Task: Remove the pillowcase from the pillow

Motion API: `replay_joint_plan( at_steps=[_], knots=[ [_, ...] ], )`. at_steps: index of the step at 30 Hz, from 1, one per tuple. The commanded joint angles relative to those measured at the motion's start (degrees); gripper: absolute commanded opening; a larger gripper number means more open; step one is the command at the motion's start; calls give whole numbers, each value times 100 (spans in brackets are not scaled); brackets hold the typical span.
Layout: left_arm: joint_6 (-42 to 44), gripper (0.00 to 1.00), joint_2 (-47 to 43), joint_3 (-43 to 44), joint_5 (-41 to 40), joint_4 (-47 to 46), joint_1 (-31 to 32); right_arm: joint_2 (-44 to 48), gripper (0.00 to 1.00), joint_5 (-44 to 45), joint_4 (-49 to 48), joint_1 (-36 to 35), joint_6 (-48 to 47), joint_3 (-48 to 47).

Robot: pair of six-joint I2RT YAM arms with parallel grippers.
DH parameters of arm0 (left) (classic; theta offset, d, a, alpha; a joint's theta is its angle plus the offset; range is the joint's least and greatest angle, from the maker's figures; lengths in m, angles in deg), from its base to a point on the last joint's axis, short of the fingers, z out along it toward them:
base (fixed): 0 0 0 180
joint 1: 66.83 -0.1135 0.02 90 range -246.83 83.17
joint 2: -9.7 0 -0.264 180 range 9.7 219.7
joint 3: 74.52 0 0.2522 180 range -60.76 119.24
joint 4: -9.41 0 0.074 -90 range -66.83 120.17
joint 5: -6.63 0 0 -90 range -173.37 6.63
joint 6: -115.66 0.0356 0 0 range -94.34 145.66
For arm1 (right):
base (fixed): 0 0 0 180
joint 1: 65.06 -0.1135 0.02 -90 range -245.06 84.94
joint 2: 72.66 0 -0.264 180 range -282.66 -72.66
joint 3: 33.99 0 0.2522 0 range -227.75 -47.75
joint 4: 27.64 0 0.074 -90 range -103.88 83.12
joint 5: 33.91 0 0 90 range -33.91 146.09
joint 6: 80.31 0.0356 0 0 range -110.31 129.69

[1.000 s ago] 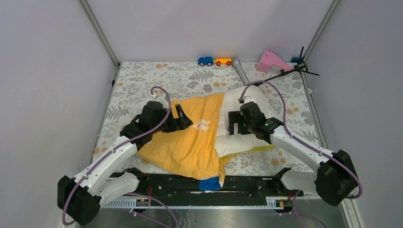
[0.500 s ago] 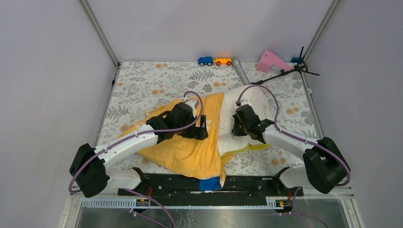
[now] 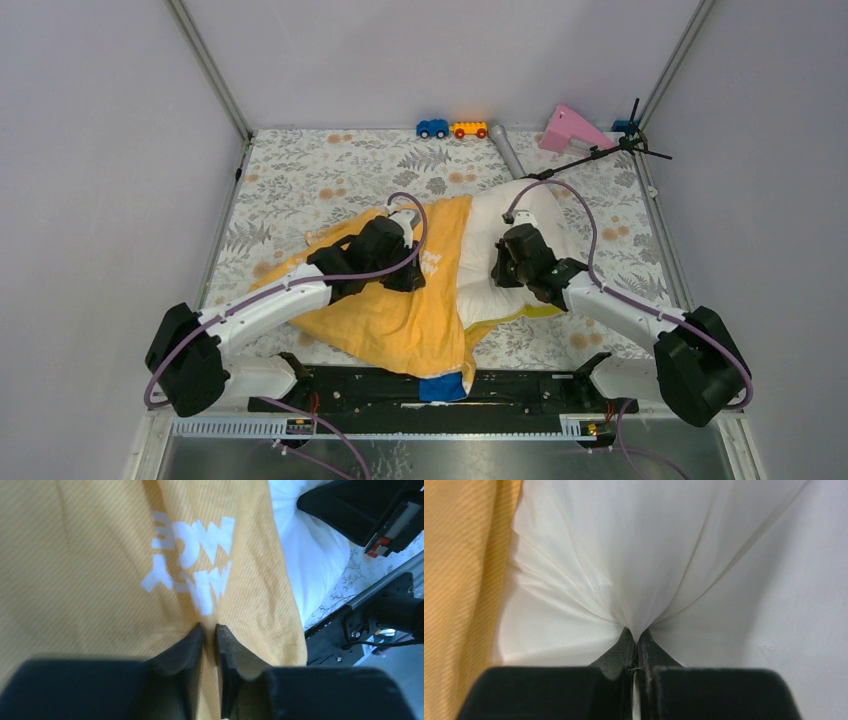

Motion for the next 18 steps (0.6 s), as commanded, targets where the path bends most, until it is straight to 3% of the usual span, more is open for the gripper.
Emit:
replay_joint_plan(
  at_steps=[1, 3, 6, 11, 14, 18],
  knots=[
    [-72, 8, -492, -134, 311, -708, 30, 439, 0, 427, 32, -35, 71, 107],
    [-96, 0, -479, -141, 267, -699, 29, 560, 0, 663, 34, -41, 109, 147],
    [-528, 0, -672, -284, -54, -697, -228, 841, 0, 1324, 176, -39, 258, 213],
    [-1348, 0, -1785, -1316, 616, -1236, -2137, 1734, 0, 2900, 586, -33, 629, 405],
    [-1372, 0, -2475, -1474, 25, -784, -2942, 2391, 0, 3501, 721, -24, 705, 520],
    [-1403, 0, -3090, -1280, -1262, 56, -3428, 3161, 0, 4083, 882, -9, 827, 608]
  ],
)
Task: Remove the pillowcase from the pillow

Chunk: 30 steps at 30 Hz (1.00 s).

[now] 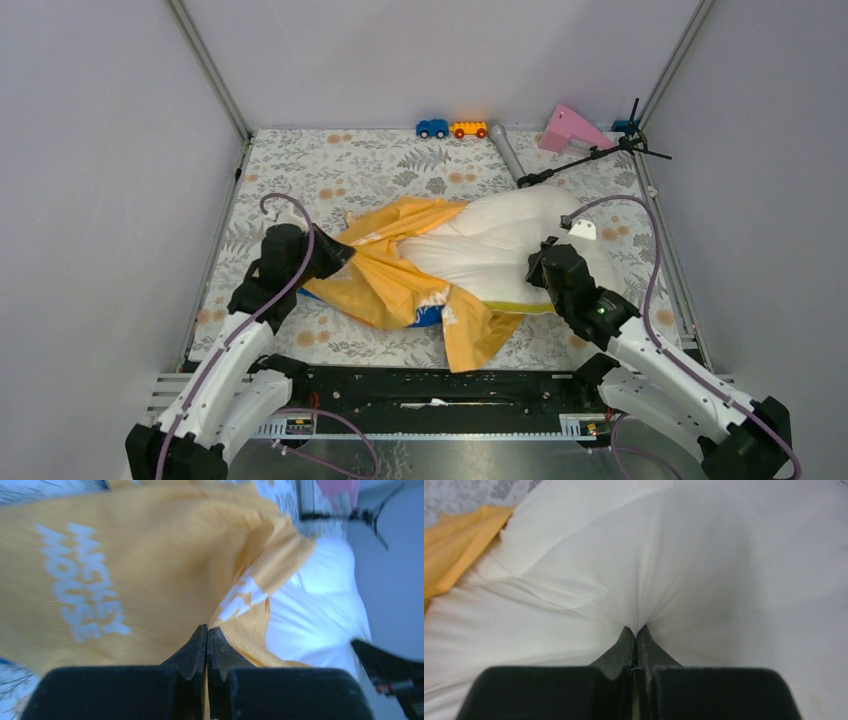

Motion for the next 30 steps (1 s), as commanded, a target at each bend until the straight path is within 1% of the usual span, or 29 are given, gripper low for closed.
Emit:
replay_joint_plan(
  at_steps=[1, 3, 6, 9, 12, 14, 15, 17, 19, 20, 21, 23, 24, 25, 27, 29, 30],
  knots=[
    [-228, 0, -681, 324, -2123, 935, -577, 835, 0, 2061, 323, 92, 176, 55],
    [-426, 0, -908, 477, -3051, 1389, -732, 1106, 0, 2280, 417, 87, 277, 69],
    [-464, 0, -1224, 645, -3843, 1636, -814, 1471, 0, 2523, 500, 92, 374, 110],
    [-403, 0, -1386, 731, -4135, 1700, -814, 1800, 0, 2670, 511, 89, 413, 176],
    [-321, 0, -1394, 764, -4149, 1687, -814, 1970, 0, 2704, 515, 90, 480, 234],
    [195, 0, -1395, 694, -3617, 1326, -814, 1997, 0, 2577, 428, 87, 417, 267],
    [454, 0, -1361, 627, -3060, 1050, -814, 1983, 0, 2387, 270, 93, 284, 297],
    [862, 0, -1165, 555, -1741, 629, -814, 1896, 0, 1916, -47, 93, 112, 355],
    [1052, 0, -817, 616, -390, 390, -812, 1724, 0, 1509, -215, 90, 128, 334],
    [1161, 0, -634, 679, 557, 316, -810, 1600, 0, 1303, -306, 94, 139, 298],
    [1282, 0, -459, 754, 1281, 259, -806, 1461, 0, 1103, -367, 96, 165, 203],
    [1251, 0, -256, 755, 2245, -3, -756, 1124, 0, 647, -499, 94, 127, -76],
    [1211, 0, -228, 740, 2394, -105, -677, 921, 0, 465, -554, 88, 80, -272],
    [1245, 0, -236, 751, 2349, -140, -534, 698, 0, 361, -558, 87, 34, -471],
    [1431, 0, -303, 760, 1906, -58, -118, 253, 0, 370, -530, 88, -79, -887],
    [1585, 0, -327, 765, 1466, 123, 263, -123, 0, 581, -459, 100, -167, -1307],
    [1626, 0, -295, 765, 1283, 230, 343, -279, 0, 704, -416, 102, -236, -1501]
  ],
)
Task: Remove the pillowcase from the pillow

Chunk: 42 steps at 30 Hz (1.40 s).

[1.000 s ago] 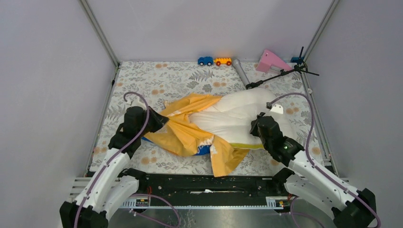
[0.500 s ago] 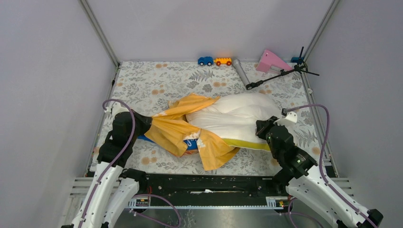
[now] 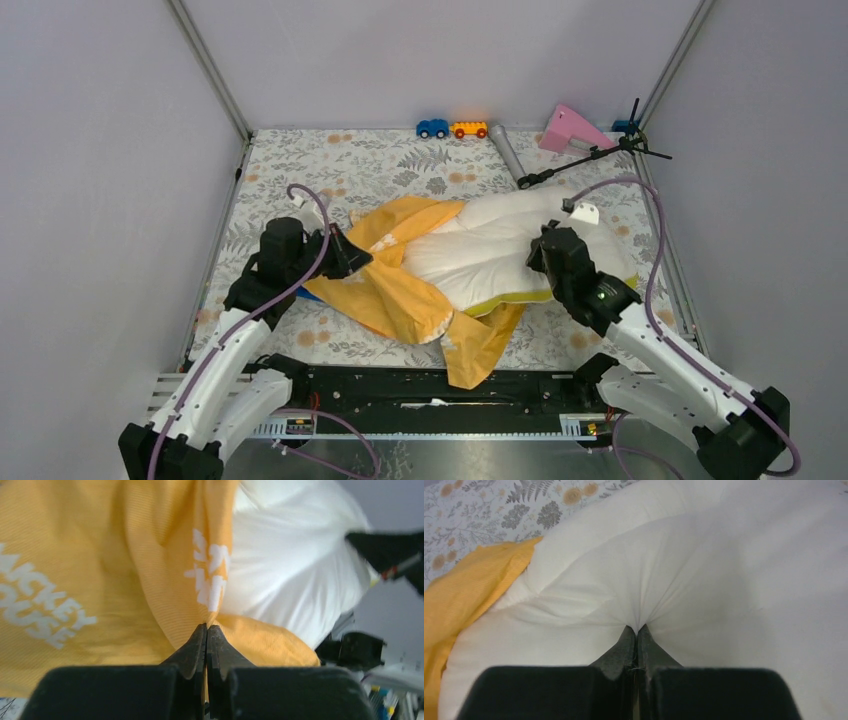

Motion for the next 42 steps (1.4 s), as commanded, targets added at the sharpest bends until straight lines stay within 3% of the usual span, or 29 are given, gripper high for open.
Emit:
replay_joint_plan(
  at_steps=[1, 8, 12, 21, 28, 31, 34, 42],
  knots=[
    [489, 0, -77, 252, -359, -110, 492, -558, 0, 577, -549, 76, -348, -1250],
    [-453, 0, -435, -150, -3058, 524, 388, -308, 0, 1763, -388, 614, -800, -2141],
    [-936, 0, -703, -148, -3976, 798, 82, 176, 0, 2509, -678, 671, -1183, -1917],
    [-1648, 0, -966, 231, -5818, 1598, -95, 669, 0, 2720, -934, 666, -1010, -1216],
    [-1307, 0, -1033, 930, -6985, 1830, -94, 757, 0, 2943, -1051, 666, -1072, -1145],
    [-1075, 0, -1132, 1080, -6907, 1541, -93, 793, 0, 2785, -1161, 667, -1086, -1052],
    [-608, 0, -1035, 1021, -6020, 860, -94, 704, 0, 2585, -1166, 670, -952, -1016],
    [-663, 0, 640, 1841, -3673, 514, -171, -174, 0, 1974, -1309, 663, -474, -1281]
  ],
)
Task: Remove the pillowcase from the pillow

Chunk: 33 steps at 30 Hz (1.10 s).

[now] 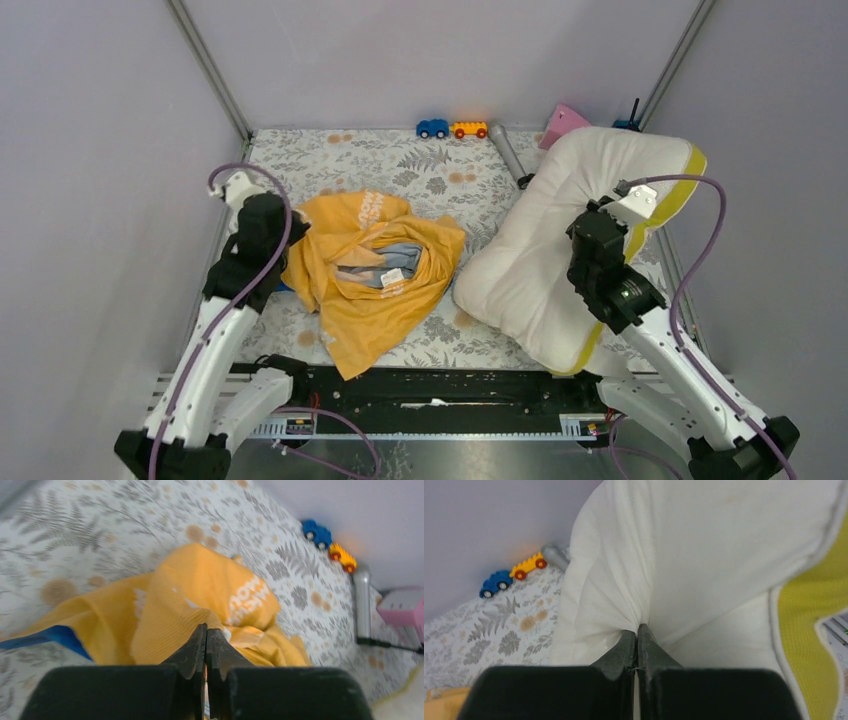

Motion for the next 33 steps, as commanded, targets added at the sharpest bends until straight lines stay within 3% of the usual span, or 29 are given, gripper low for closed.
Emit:
replay_joint_plan(
  at_steps=[1, 6, 10, 15, 19, 25, 28, 32, 33],
  knots=[
    [29, 0, 896, 709, 1490, -467, -101, -574, 0, -262, -892, 5, 496, -436],
    [-89, 0, 1728, 1474, 1936, -637, -99, -1610, 0, -1045, -1189, 23, 414, -1395],
    [498, 0, 2636, 2529, 821, -781, -108, -2700, 0, -2350, -799, 85, 27, -2901],
    [1440, 0, 3787, 4526, -1003, -450, -114, -3106, 0, -2374, -510, 115, -159, -3803],
    [2120, 0, 4348, 5567, -1370, -763, -121, -2863, 0, -1884, -578, 154, -480, -3603],
    [2515, 0, 5286, 6702, -573, -986, -115, -2213, 7, -1794, -862, 174, -458, -2222],
    [2339, 0, 5541, 6637, 107, -925, -108, -2120, 6, -2550, -821, 175, -349, -1633],
    [2142, 0, 5430, 6111, 223, -893, -108, -2201, 11, -2971, -585, 175, -115, -1296],
    [2148, 8, 5353, 5921, 171, -893, -108, -2219, 11, -3079, -584, 175, -31, -1200]
  ],
)
